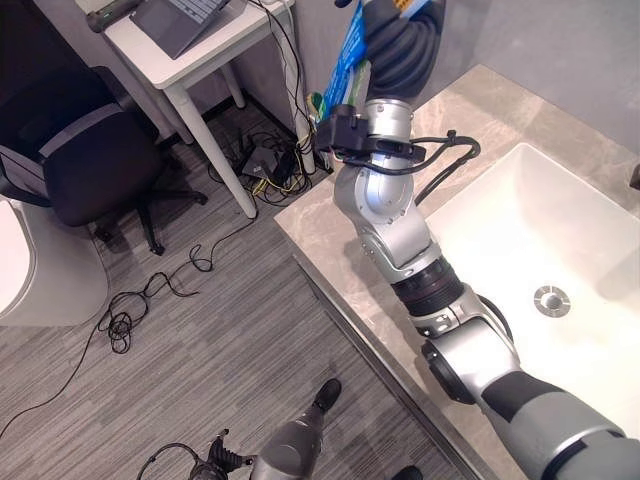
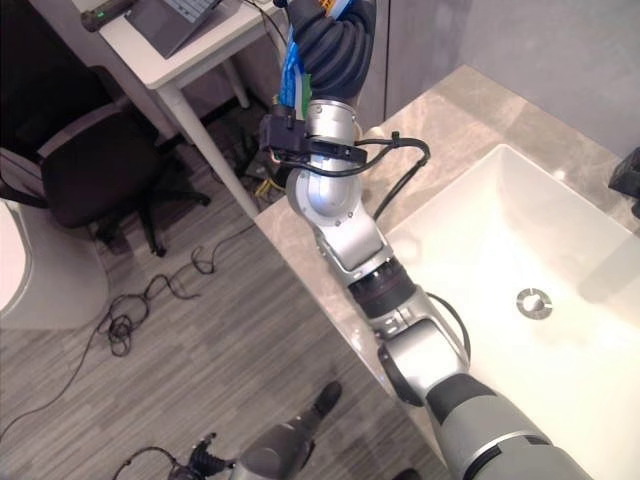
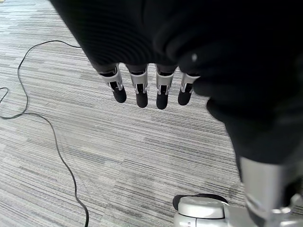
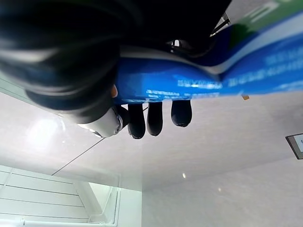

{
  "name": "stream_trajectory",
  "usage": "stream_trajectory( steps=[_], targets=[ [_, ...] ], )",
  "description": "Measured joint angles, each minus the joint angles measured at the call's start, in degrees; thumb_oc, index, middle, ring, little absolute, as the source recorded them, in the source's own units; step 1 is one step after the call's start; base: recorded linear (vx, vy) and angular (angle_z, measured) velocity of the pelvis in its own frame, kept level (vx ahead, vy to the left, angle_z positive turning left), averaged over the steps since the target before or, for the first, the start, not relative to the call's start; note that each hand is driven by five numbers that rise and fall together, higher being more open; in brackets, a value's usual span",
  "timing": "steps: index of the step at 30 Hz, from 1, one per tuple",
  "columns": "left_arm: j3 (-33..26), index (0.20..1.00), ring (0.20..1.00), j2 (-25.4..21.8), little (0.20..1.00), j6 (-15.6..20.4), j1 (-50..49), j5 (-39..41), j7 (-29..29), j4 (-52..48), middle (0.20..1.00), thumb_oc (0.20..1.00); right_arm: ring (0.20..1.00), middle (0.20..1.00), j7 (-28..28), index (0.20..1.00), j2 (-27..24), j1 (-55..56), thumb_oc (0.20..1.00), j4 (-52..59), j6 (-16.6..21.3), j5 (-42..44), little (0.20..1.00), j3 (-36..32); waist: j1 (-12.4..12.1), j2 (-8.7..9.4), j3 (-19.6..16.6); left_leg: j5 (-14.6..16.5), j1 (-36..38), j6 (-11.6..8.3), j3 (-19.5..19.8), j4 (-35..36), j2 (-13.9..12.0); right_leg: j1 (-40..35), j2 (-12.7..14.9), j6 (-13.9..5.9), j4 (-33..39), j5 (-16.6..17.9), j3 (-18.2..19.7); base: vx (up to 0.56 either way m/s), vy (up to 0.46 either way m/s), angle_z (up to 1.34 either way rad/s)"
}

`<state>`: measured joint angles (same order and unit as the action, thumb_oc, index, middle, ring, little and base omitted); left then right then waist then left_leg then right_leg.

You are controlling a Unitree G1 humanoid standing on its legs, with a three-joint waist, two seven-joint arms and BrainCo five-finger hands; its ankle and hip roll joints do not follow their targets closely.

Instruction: Put brush and paste in cup on sink, flatten towel.

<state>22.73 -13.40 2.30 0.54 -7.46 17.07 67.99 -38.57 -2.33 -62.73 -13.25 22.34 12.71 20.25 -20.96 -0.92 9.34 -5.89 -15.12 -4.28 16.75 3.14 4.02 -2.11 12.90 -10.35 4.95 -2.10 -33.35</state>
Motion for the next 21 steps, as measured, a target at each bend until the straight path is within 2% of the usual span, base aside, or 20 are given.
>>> stream_trajectory(
  steps=[21],
  targets=[
    [0.55, 1.0, 1.0, -0.3, 1.0, 0.05, -0.16, -0.39, -0.03, 0.6, 1.0, 1.0, 0.2, 0.2, -0.28, 0.2, -1.28, -0.71, 0.2, -1.37, 0.08, -0.42, 0.2, 0.0, 0.04, 0.28, -0.11, -0.22, -0.64, 0.05, 0.03, 0.04, 0.06, 0.52, -0.06, -0.02, 0.0, 0.09, -0.09, 0.01, -0.006, 0.0]
  ],
)
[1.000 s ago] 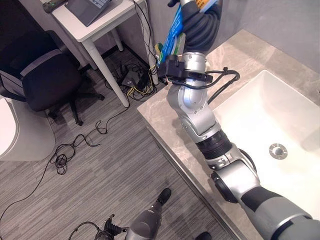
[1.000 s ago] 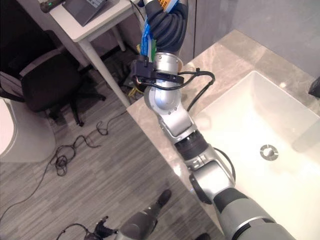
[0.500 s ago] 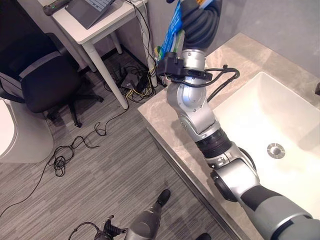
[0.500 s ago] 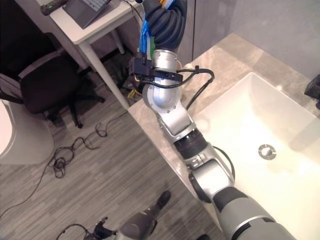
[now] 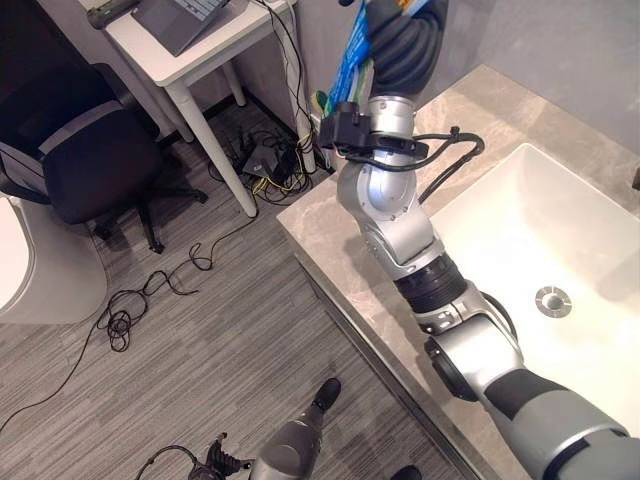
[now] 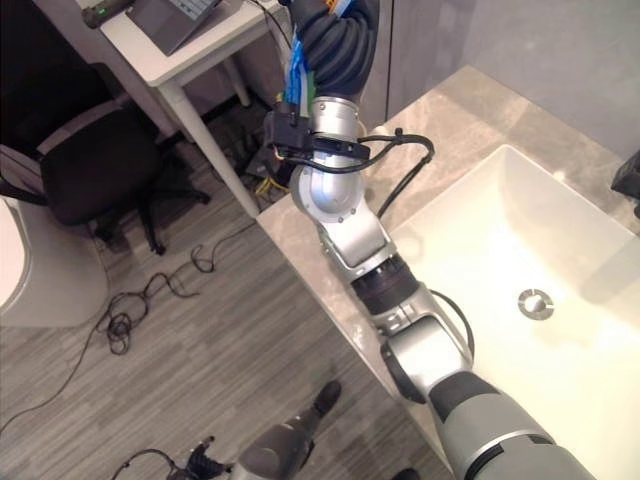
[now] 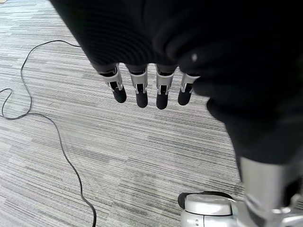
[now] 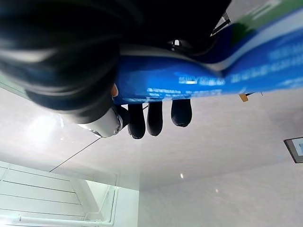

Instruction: Put brush and paste in cup on sink, flatten towel.

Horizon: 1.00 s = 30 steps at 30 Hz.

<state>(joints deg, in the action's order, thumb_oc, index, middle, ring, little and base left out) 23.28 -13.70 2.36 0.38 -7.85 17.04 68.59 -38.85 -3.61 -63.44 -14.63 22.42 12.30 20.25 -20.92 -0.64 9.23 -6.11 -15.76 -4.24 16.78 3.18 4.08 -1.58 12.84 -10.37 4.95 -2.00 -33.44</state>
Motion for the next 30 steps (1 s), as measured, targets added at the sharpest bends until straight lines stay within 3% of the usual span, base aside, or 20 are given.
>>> stream_trajectory(
  steps=[12, 30],
  targets=[
    [0.43, 1.0, 1.0, 0.02, 1.0, 0.13, 0.06, -0.03, -0.03, -0.05, 1.0, 1.0, 0.2, 0.2, -1.12, 0.2, -2.02, -0.45, 0.2, -0.02, -0.31, -2.5, 0.2, -1.06, 1.24, -0.22, -0.11, -0.06, -0.56, 0.06, -0.32, -0.27, 0.15, 0.62, 0.29, -0.04, -0.01, 0.15, 0.13, -0.02, 0.018, 0.0],
    [0.29, 1.0, 1.0, -1.49, 1.0, 0.29, 0.04, -0.01, -0.14, -0.54, 1.0, 1.0, 0.2, 0.2, 1.45, 0.2, -0.18, 0.28, 0.2, -0.52, -0.18, -0.18, 0.2, 1.73, 2.86, -1.09, -0.63, -0.11, -0.46, 0.1, -1.7, -0.1, -0.29, 1.35, 0.28, -0.11, -0.01, 0.52, 1.74, 0.0, 0.001, -0.04]
  ],
)
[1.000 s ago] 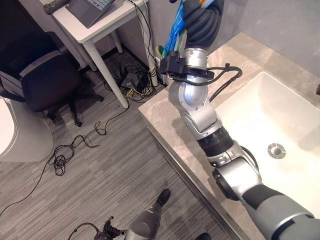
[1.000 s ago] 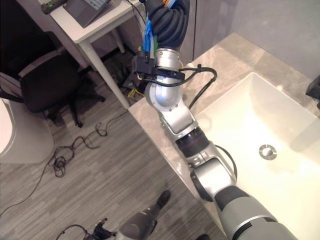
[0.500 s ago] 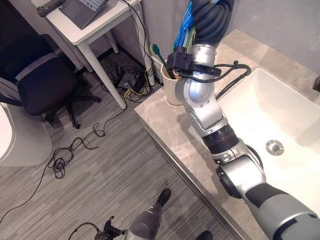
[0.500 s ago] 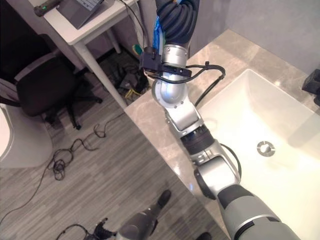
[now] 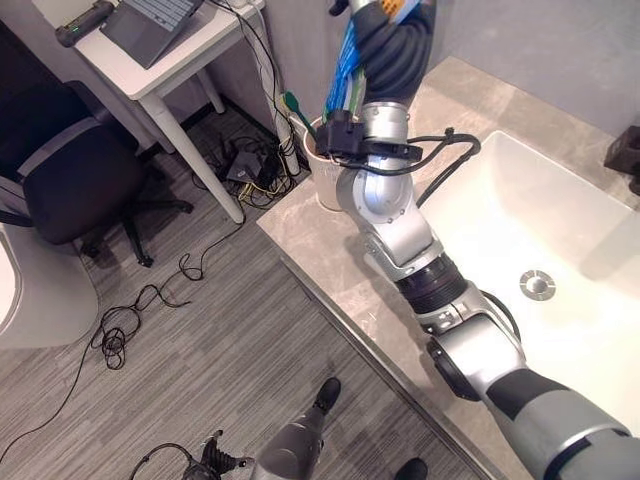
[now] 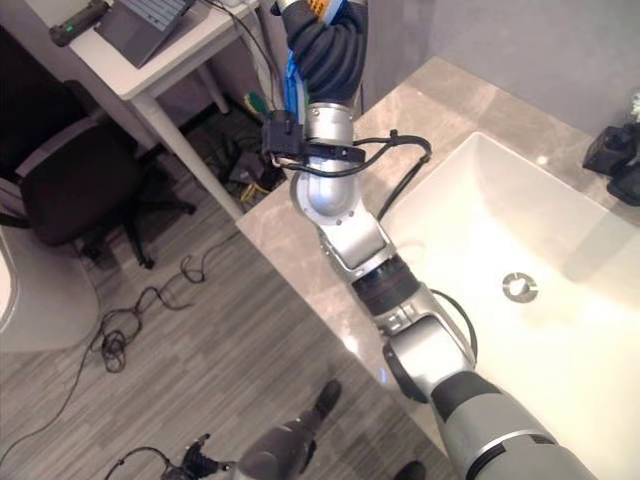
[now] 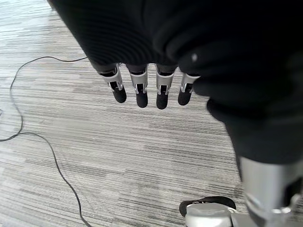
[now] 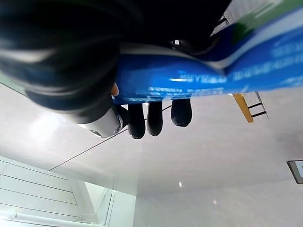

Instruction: Put brush and paste in cup on sink, flatten towel.

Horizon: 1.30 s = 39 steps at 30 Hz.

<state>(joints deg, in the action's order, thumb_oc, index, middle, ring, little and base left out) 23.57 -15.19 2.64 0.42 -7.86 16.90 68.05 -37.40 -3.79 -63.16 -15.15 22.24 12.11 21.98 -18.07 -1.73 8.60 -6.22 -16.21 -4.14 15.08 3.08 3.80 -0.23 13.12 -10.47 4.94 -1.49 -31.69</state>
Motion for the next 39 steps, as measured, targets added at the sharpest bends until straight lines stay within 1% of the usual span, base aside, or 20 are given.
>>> stream_trajectory(
  steps=[6, 19, 23, 26, 34, 35, 36, 37, 39],
  targets=[
    [-0.03, 1.0, 1.0, 0.0, 1.0, -0.03, -0.01, 0.01, 0.03, 0.03, 1.0, 1.0, 0.2, 0.2, 0.14, 0.2, 0.31, 1.63, 0.2, 0.0, 0.01, 0.62, 0.2, 1.07, 0.0, 0.01, 0.0, 0.0, -0.02, 0.0, 0.05, 0.01, -0.02, -0.01, -0.06, 0.0, 0.0, 0.0, -0.03, 0.0, 0.0, 0.0],
    [-0.03, 1.0, 1.0, 0.0, 1.0, 0.07, -0.01, 0.04, 0.2, 0.09, 1.0, 1.0, 0.2, 0.2, 0.13, 0.2, 0.31, 1.83, 0.2, -2.22, -0.03, 0.55, 0.2, 1.23, -0.02, 0.08, 0.05, -0.01, -0.74, -0.01, 0.34, -0.08, -0.05, 0.36, -0.26, 0.0, 0.0, 0.0, -0.45, 0.0, 0.0, 0.01],
    [-0.79, 1.0, 1.0, 0.39, 1.0, 0.23, -0.01, 0.04, 0.32, 0.77, 1.0, 1.0, 0.2, 0.2, 0.07, 0.2, 0.96, 2.1, 0.2, -4.57, -0.08, 0.51, 0.2, 1.66, 0.04, 0.55, 0.05, -0.02, -0.74, -0.03, 0.33, 0.13, -0.11, 0.32, -0.36, -0.08, 0.0, -0.18, -0.6, 0.05, -0.039, 0.02],
    [-0.09, 1.0, 1.0, 0.32, 1.0, 0.5, -0.03, 0.03, 0.29, 0.68, 1.0, 1.0, 0.2, 0.2, 0.13, 0.2, 0.78, 1.97, 0.2, -5.97, -0.15, 0.47, 0.2, 1.95, -0.06, 0.88, 0.26, -0.01, -1.05, -0.03, 0.43, -0.02, -0.09, 0.45, -0.4, -0.09, 0.01, -0.22, -0.74, 0.01, -0.009, 0.04],
    [0.11, 1.0, 1.0, 0.27, 1.0, 0.44, 0.28, 0.08, 0.29, 0.57, 1.0, 1.0, 0.2, 0.2, 0.28, 0.2, 0.59, 2.11, 0.2, -6.66, -0.29, 0.55, 0.2, 2.0, 0.04, 1.68, 0.67, -0.07, -1.12, -0.08, 0.36, 0.23, -0.05, 0.52, -0.39, -0.07, 0.02, -0.28, -0.89, 0.0, 0.0, 0.01],
    [0.14, 1.0, 1.0, 0.27, 1.0, 0.59, 0.3, 0.05, 0.27, 0.5, 1.0, 1.0, 0.407, 0.407, 0.66, 0.407, 0.46, 2.11, 0.407, -6.71, -0.28, 0.59, 0.407, 2.16, 0.01, 1.71, 0.69, -0.12, -1.37, -0.11, 0.32, -0.06, -0.01, 0.62, -0.34, -0.03, 0.01, -0.19, -0.97, -0.08, 0.066, 0.0],
    [-0.12, 1.0, 1.0, 0.35, 1.0, 0.49, 0.27, 0.09, 0.3, 0.53, 1.0, 1.0, 0.573, 0.573, 0.88, 0.573, 0.44, 2.21, 0.573, -6.78, -0.29, 0.63, 0.573, 2.15, 0.14, 1.7, 0.69, -0.12, -1.25, -0.1, 0.31, 0.19, -0.03, 0.64, -0.39, -0.01, 0.02, -0.26, -0.89, 0.07, -0.06, -0.01],
    [0.21, 1.0, 1.0, 0.13, 1.0, 0.53, 0.36, 0.08, 0.29, 0.51, 1.0, 1.0, 1.0, 1.0, 1.45, 1.0, 0.12, 2.09, 1.0, -6.77, -0.28, 0.63, 1.0, 2.21, 0.06, 1.79, 0.75, -0.14, -1.52, -0.11, 0.28, -0.02, -0.05, 0.94, -0.44, 0.04, -0.01, -0.13, -0.88, -0.09, 0.067, -0.01],
    [0.13, 1.0, 1.0, 0.1, 1.0, 0.46, 0.64, 0.1, 0.27, 0.58, 1.0, 1.0, 1.0, 1.0, 1.61, 1.0, -0.09, 2.08, 1.0, -6.81, -0.26, 0.65, 1.0, 2.23, 0.07, 1.79, 0.79, -0.18, -1.91, -0.12, 0.2, -0.29, -0.1, 1.21, -0.44, 0.05, -0.01, -0.01, -0.86, -0.04, 0.036, 0.0]
  ],
)
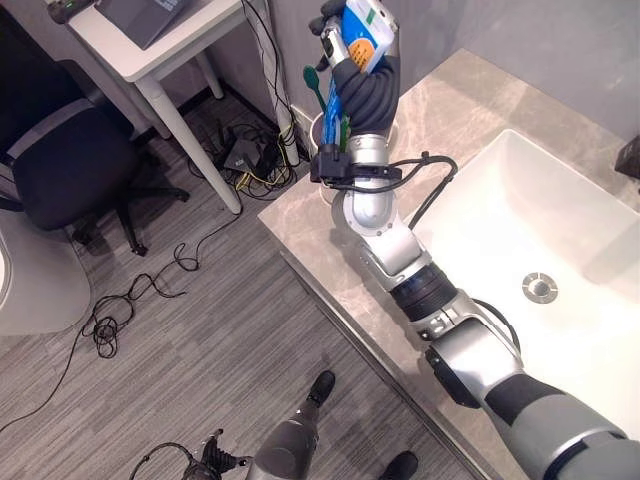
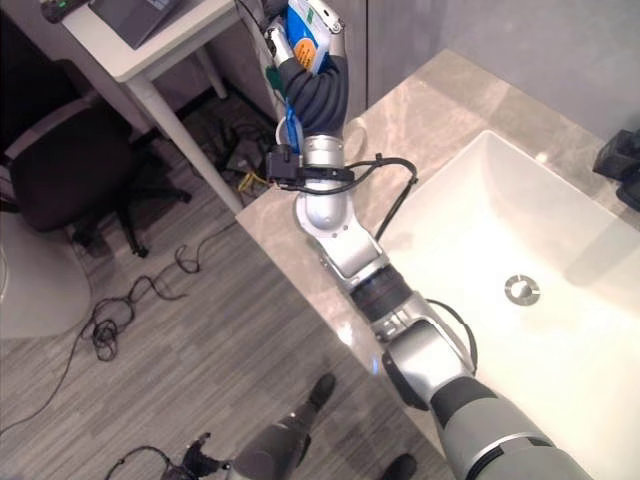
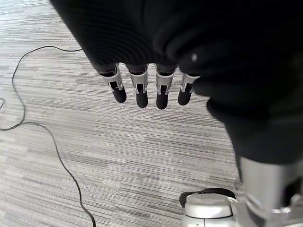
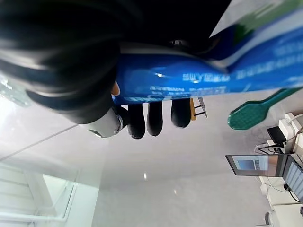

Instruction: Put brush and paste in cup on sink, flatten towel.

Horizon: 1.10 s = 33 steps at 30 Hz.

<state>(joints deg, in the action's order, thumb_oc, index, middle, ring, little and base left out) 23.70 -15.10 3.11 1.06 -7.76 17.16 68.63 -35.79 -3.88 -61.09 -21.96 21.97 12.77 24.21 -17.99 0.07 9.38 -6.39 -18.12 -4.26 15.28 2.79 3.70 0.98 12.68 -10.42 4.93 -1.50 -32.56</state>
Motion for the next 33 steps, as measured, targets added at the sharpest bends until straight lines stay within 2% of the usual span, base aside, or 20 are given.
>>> stream_trajectory(
  steps=[14, 21, 25, 29, 31, 33],
  targets=[
    [-0.3, 1.0, 1.0, -0.41, 1.0, 0.04, 0.76, -0.11, -0.16, 0.02, 1.0, 1.0, 1.0, 1.0, 0.9, 1.0, -0.56, -0.12, 1.0, 0.86, 0.16, -0.03, 1.0, -0.18, 0.14, 0.08, 0.1, 0.0, 0.64, 0.0, -0.4, 0.05, -0.15, -0.3, 0.0, 0.07, 0.01, 0.11, 0.57, 0.0, 0.0, 0.0],
    [-0.4, 1.0, 1.0, -0.48, 1.0, 0.03, 1.62, -0.53, -1.03, 0.49, 1.0, 1.0, 1.0, 1.0, 0.97, 1.0, -2.49, -0.27, 1.0, 4.26, 0.13, -0.23, 1.0, -0.71, 0.38, 1.29, 0.83, 0.0, 2.35, 0.0, -1.94, 0.33, -0.56, -1.16, 0.04, 0.23, 0.02, 0.35, 2.06, -0.01, 0.003, -0.09],
    [-0.67, 1.0, 1.0, -0.65, 1.0, 0.01, 1.66, -2.49, -2.16, 1.23, 1.0, 1.0, 1.0, 1.0, 1.21, 1.0, -5.25, -0.25, 1.0, 7.88, -0.49, -2.07, 1.0, -1.38, 1.17, 1.56, 0.94, 0.01, 4.12, 0.0, -2.48, 0.53, -0.97, -2.5, -0.01, 0.32, 0.02, 0.51, 2.55, 0.0, 0.023, -0.09],
    [-2.87, 1.0, 1.0, -0.95, 1.0, -0.14, 0.49, -4.51, -4.03, 2.47, 1.0, 1.0, 1.0, 1.0, 2.36, 1.0, -8.87, -0.32, 1.0, 10.83, -1.52, -6.56, 1.0, -2.61, 2.48, 3.0, 0.8, 0.04, 7.51, -0.01, -6.26, 1.5, -1.89, -3.5, -0.13, 0.66, 0.02, 0.97, 6.08, -0.04, 0.027, -0.41],
    [-3.83, 1.0, 1.0, -1.35, 1.0, -0.16, -0.02, -4.61, -4.66, 2.74, 1.0, 1.0, 1.0, 1.0, 2.51, 1.0, -12.62, 0.5, 1.0, 12.68, -2.73, -9.43, 1.0, -3.04, 4.59, 3.63, 0.46, 0.07, 9.31, -0.02, -7.85, 1.81, -2.42, -4.28, -0.24, 0.67, 0.02, 1.24, 7.63, -0.06, 0.037, -0.37],
    [-5.64, 1.0, 1.0, -2.0, 1.0, -0.03, -0.68, -4.67, -4.97, 2.41, 1.0, 1.0, 1.0, 1.0, 3.73, 1.0, -18.0, 3.22, 1.0, 17.14, -3.75, -12.99, 1.0, -4.16, 5.32, 4.57, -0.21, 0.22, 10.5, 0.08, -9.91, 2.19, -3.08, -4.12, -0.46, 0.87, 0.02, 1.59, 9.75, -0.05, 0.035, -0.49]
  ],
)
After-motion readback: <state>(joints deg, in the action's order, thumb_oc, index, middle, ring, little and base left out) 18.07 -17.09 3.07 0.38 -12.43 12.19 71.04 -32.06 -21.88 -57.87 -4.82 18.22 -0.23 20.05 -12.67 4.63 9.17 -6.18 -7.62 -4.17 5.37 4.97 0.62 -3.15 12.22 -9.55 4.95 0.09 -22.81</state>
